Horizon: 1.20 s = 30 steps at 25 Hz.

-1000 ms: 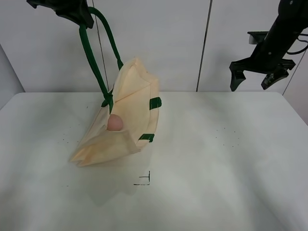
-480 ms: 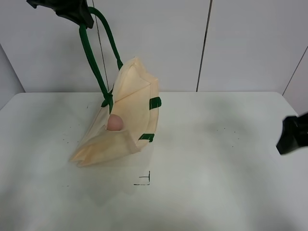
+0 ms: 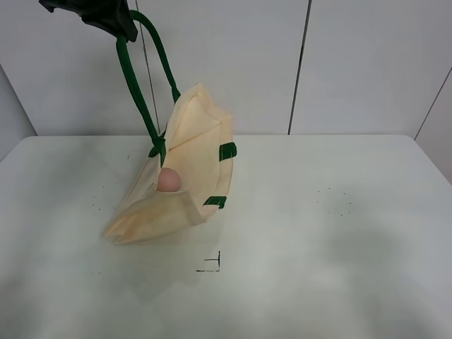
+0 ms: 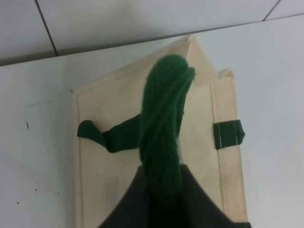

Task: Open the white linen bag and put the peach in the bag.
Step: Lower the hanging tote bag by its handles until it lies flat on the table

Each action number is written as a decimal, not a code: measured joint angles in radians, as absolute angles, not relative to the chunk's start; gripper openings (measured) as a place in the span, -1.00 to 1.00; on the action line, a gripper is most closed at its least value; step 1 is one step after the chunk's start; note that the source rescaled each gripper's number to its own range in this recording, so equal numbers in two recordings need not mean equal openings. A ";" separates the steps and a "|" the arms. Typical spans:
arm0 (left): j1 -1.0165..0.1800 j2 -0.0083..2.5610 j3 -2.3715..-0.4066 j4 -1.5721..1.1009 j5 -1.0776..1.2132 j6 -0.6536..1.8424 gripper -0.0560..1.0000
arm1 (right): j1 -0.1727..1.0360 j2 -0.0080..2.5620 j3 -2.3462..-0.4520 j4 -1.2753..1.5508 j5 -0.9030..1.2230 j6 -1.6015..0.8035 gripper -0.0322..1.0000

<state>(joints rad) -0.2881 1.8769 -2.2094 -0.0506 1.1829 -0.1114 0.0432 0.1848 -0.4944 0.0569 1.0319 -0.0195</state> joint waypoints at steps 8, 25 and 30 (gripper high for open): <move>-0.288 1.881 -2.209 -0.051 1.183 -0.111 -0.89 | 0.043 -0.002 -0.493 0.047 1.031 0.000 1.00; -0.288 2.079 -2.030 -0.062 1.148 -0.111 -0.89 | 0.043 -0.002 -0.491 0.042 1.031 0.000 1.00; -0.288 2.189 -2.019 -0.096 1.135 -0.099 -0.70 | 0.043 -0.002 -0.491 0.042 1.031 0.000 1.00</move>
